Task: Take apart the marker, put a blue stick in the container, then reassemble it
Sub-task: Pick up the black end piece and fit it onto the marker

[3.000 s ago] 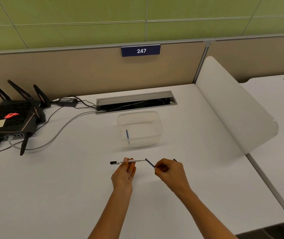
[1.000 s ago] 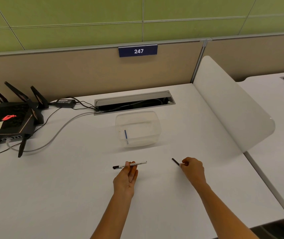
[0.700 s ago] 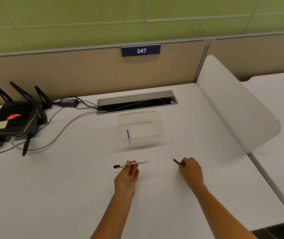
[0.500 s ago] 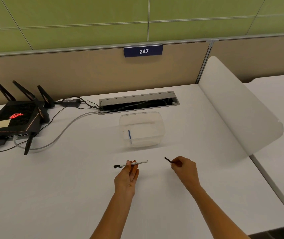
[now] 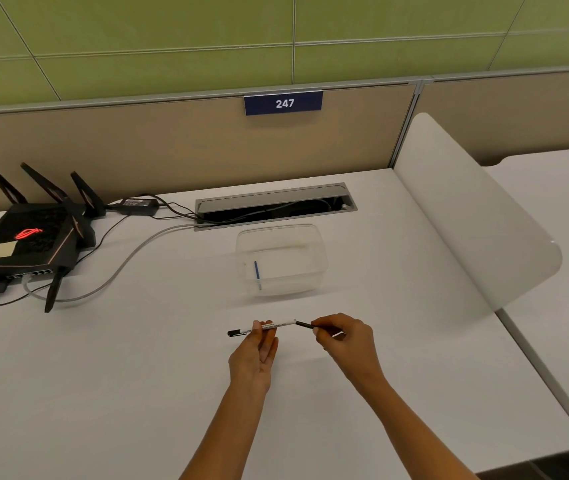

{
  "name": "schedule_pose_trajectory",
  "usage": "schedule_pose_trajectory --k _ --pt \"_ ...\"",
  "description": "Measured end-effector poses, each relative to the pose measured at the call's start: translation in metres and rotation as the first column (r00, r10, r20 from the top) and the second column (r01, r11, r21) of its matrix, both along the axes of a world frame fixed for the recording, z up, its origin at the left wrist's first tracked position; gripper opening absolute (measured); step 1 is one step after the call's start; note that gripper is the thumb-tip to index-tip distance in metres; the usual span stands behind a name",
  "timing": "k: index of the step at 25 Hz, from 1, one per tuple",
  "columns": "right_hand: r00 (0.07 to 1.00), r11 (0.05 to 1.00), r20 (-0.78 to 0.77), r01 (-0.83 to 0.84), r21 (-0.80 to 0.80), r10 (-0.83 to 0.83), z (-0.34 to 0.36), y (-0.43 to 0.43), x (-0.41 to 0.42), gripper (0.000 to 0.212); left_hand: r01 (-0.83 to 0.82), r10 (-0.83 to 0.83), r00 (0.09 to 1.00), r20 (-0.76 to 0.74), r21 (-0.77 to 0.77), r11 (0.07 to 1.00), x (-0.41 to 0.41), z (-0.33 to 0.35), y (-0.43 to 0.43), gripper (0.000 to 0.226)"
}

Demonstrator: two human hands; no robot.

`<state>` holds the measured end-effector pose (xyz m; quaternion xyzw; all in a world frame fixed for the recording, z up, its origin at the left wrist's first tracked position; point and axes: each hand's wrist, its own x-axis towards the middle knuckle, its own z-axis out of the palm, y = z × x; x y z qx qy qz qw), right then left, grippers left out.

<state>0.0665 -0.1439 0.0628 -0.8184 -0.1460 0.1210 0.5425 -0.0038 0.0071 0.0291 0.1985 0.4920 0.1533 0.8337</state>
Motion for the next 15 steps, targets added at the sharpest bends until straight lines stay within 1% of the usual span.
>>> schedule_pose_trajectory --k 4,10,15 --pt "0.999 1.0 0.032 0.003 0.005 -0.003 0.0009 0.0011 0.0015 0.035 0.003 -0.003 1.0 -0.007 0.003 1.0 -0.0017 0.0005 -0.0003 0.017" --pt "0.998 1.0 0.068 -0.012 -0.028 0.013 -0.0016 0.0012 0.0024 0.018 0.008 -0.008 1.0 -0.005 0.014 1.0 -0.0008 0.0031 -0.001 0.016" --pt "0.991 0.994 0.117 -0.06 -0.095 0.071 0.0004 -0.0011 0.005 0.016 0.013 -0.012 1.0 -0.021 0.056 0.998 -0.0013 0.0037 -0.0013 0.015"
